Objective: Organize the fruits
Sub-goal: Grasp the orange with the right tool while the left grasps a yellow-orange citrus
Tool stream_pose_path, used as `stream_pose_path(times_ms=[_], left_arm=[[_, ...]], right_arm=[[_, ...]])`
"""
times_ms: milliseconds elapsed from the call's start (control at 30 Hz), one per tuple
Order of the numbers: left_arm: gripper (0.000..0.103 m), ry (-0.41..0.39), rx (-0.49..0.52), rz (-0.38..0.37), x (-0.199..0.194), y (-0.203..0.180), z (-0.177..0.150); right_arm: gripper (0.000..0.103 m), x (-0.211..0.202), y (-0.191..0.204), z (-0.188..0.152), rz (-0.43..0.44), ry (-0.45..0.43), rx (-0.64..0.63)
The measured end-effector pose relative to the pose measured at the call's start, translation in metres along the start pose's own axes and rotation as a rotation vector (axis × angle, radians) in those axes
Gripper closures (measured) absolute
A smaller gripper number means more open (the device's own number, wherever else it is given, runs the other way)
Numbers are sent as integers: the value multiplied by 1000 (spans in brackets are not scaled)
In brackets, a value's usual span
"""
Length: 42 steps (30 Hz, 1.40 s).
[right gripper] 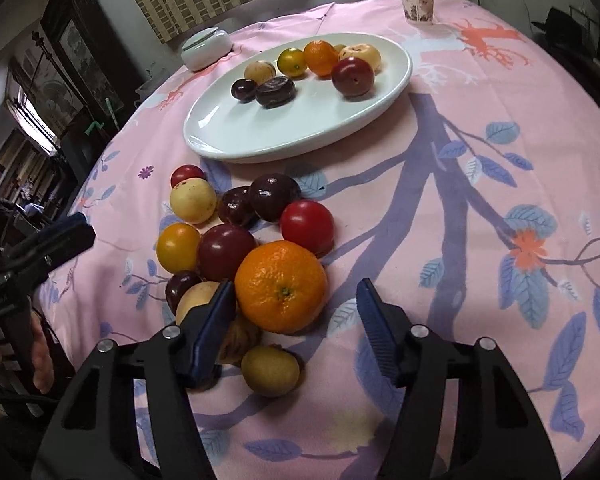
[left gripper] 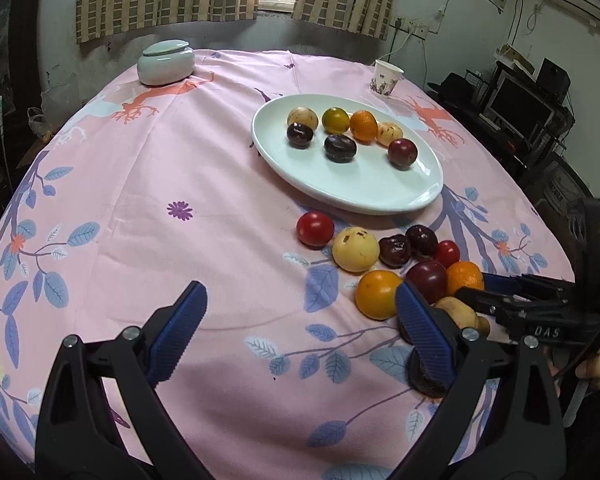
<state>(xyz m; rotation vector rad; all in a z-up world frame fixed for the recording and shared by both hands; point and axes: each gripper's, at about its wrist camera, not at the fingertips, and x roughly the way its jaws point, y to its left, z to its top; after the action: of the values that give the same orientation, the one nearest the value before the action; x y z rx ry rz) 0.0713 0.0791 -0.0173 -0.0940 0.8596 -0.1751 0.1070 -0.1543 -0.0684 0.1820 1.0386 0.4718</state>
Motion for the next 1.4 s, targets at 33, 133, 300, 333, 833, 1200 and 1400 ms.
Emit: stream_pose_path(times_ms=[33,133,300,333,833,1200,1400], left_arm=[[6,17,14,8,4,-3,-2],[6,66,46,29,16,-10,-8],[6,135,101,39,38,-25,-14],[6,164,121,44,46,-29,-16],[52,150,202,14,72,-77,-11],[59,73,151,-77,27,-69,-3],[59,32,165,-106,6,-71,3]], right_arm=[[58,1,-1,1,33,10,17],[58,-12,5,0,2,-13,-5],[58,-44,-1,-2,-58,-83,3],[57,-47,-4,-3,-61,-85,13],[57,-56,-24,-13,10,-76,75],[57,-57,-10,-9,17,-69,35],[57,-58,14,-5,24,-79,-27]])
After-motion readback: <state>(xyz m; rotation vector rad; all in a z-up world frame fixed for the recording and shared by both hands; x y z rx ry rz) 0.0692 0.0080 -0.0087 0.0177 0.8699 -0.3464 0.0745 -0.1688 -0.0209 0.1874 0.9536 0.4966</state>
